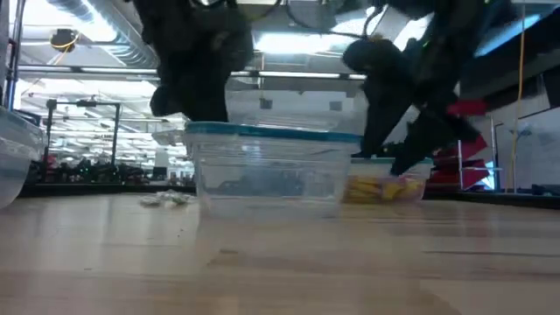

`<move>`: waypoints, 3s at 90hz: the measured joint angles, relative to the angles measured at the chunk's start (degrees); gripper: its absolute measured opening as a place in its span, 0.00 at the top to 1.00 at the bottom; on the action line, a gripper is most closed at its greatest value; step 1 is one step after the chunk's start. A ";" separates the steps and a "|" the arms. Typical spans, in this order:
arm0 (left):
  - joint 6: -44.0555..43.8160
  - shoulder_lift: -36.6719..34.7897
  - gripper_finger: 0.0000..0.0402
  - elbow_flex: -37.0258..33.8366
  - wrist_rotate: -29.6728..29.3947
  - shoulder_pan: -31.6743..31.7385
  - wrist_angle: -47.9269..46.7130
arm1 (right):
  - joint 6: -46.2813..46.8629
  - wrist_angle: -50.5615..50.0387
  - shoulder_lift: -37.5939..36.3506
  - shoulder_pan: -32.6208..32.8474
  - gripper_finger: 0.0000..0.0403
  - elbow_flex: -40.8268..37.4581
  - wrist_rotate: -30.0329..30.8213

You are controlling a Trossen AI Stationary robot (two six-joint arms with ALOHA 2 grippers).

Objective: Sort candy
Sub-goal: Open the square transparent bin

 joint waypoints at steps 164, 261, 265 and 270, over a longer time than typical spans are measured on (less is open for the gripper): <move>2.07 6.08 1.00 7.28 -1.03 -1.01 2.18 | -16.52 54.81 -1.62 7.13 0.41 -28.30 -3.97; 12.31 19.57 1.00 17.19 5.06 7.49 3.27 | -34.89 61.71 -1.36 3.76 0.41 -28.36 -2.81; 12.20 20.20 1.00 17.25 4.89 7.38 3.25 | -34.72 61.63 -1.36 3.76 0.41 -28.18 -3.01; 12.03 20.40 1.00 17.32 4.69 7.32 3.23 | -33.52 61.71 -1.35 3.76 0.41 -27.84 -3.43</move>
